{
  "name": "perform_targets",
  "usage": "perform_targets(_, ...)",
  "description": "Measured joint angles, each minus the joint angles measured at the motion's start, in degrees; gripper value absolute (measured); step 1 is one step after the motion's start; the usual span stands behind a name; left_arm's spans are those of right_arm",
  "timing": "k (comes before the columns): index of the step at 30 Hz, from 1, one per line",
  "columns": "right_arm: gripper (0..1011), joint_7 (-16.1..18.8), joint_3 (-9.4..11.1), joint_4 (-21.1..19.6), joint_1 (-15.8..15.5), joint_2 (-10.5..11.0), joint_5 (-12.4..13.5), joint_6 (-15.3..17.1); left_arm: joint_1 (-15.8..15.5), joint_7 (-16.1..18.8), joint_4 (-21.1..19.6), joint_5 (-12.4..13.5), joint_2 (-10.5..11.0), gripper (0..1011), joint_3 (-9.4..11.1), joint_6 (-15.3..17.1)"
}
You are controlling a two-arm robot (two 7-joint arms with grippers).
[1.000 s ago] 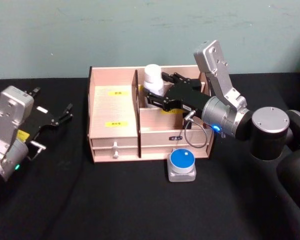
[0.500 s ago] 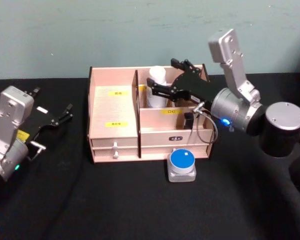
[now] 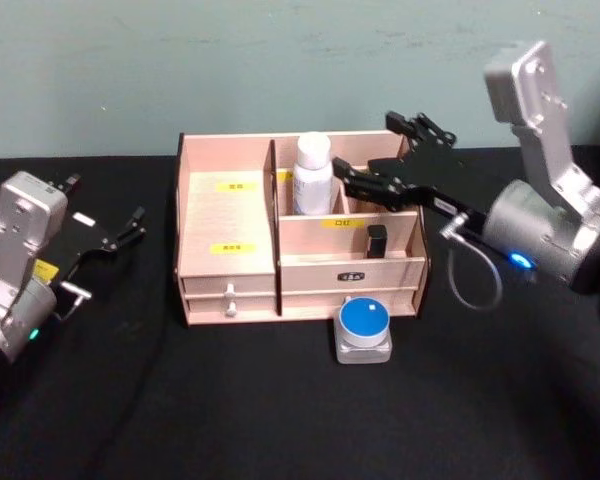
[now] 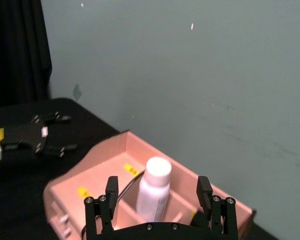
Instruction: Pick up the facial cleanser and watermelon frost from the table and place them into the tiered storage box.
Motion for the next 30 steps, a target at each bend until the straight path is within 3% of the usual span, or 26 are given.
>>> perform_targets(5, 1002, -2.3, 2.2, -8.9, -7.4, 4.0, 0.2, 3.5, 0.0, 0.0, 0.0, 0.0, 0.0, 1001, 0.0, 0.0)
perform_targets(8, 1002, -3.4, 3.3, -12.3, -11.0, 5.3, 0.3, 4.4, 0.0, 0.0, 0.0, 0.0, 0.0, 1001, 0.0, 0.0)
perform_targets(11, 1002, -5.3, 5.1, -17.2, -17.2, 6.8, 0.1, 5.4, 0.0, 0.0, 0.0, 0.0, 0.0, 1001, 0.0, 0.0)
perform_targets(12, 1002, -5.3, 5.1, -17.2, -17.2, 6.8, 0.1, 5.4, 0.0, 0.0, 0.0, 0.0, 0.0, 1001, 0.0, 0.0)
perform_targets(18, 1002, -8.2, 7.5, -22.3, -26.2, 7.8, -1.7, 6.1, 0.0, 0.0, 0.0, 0.0, 0.0, 1001, 0.0, 0.0)
perform_targets(24, 1002, -10.8, 8.7, -24.5, -32.4, 7.3, -3.4, 7.5, 0.0, 0.0, 0.0, 0.0, 0.0, 1001, 0.0, 0.0)
perform_targets(30, 1002, -12.0, 7.9, -24.1, -34.1, 5.9, -4.7, 9.5, 0.0, 0.0, 0.0, 0.0, 0.0, 1001, 0.0, 0.0)
